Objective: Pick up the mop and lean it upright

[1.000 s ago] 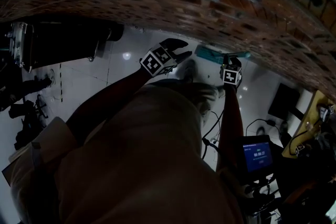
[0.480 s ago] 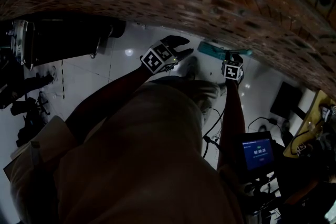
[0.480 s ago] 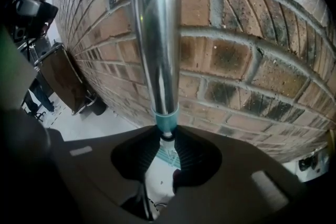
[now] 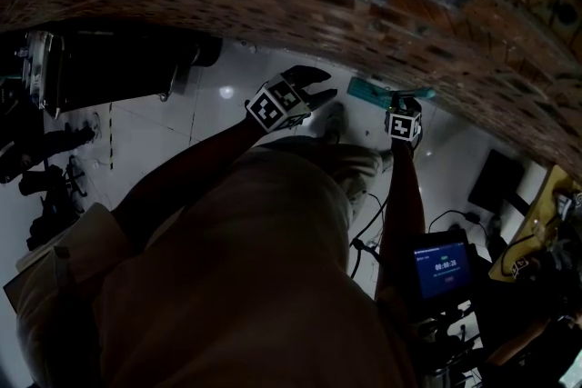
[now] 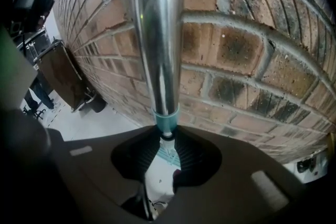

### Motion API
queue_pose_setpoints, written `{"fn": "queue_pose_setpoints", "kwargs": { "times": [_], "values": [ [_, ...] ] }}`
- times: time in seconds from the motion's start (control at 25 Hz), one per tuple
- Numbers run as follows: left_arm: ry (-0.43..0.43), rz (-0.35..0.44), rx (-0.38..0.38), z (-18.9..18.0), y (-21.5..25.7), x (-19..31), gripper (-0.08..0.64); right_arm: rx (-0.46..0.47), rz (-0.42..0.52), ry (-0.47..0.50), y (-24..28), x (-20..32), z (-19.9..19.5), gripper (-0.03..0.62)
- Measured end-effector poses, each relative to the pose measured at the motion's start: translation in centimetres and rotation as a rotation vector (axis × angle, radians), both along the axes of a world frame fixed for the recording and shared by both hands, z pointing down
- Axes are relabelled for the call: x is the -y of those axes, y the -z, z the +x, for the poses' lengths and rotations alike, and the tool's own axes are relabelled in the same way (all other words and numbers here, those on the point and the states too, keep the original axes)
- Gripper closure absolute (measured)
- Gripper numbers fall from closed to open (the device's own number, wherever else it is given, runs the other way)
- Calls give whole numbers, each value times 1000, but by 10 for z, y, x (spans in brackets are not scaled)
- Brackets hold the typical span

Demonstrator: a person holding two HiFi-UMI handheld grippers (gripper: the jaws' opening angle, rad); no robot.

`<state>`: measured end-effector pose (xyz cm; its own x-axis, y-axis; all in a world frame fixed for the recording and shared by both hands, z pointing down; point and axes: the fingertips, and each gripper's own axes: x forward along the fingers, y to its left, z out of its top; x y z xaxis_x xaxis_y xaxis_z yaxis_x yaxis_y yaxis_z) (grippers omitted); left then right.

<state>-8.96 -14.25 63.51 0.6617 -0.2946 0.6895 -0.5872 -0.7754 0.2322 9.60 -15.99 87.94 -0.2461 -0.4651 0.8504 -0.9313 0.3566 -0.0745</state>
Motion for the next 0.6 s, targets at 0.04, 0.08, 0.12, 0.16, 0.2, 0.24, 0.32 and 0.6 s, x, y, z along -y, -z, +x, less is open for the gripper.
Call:
{"fn": "queue_pose_setpoints", "kwargs": {
  "times": [0.04, 0.08, 0.12, 0.16, 0.2, 0.24, 0.32, 0.6],
  "values": [
    [2, -2, 7, -2, -1, -1, 402, -2, 0, 3, 0, 1, -1, 502],
    [1, -2, 9, -2, -2, -2, 402, -4, 2, 7, 0, 2, -2, 502],
    [-1, -1, 7, -1, -1, -2, 402, -6, 3, 11, 0, 4, -3, 502],
    [-3, -1, 4, 0, -1, -2, 402, -6, 4, 17, 0, 6, -5, 502],
    [-4, 2, 0, 1, 0, -2, 402, -6, 4, 23, 0, 7, -6, 502],
    [-5, 4, -3, 2, 1, -2, 402, -7, 4, 29, -1, 9, -8, 502],
    [-5, 5, -8, 4, 2, -3, 402, -7, 4, 36, -1, 12, -10, 502],
    [-14, 0, -6, 4, 1, -7, 402, -21, -23, 41, -4, 23, -14, 499]
  ]
}}
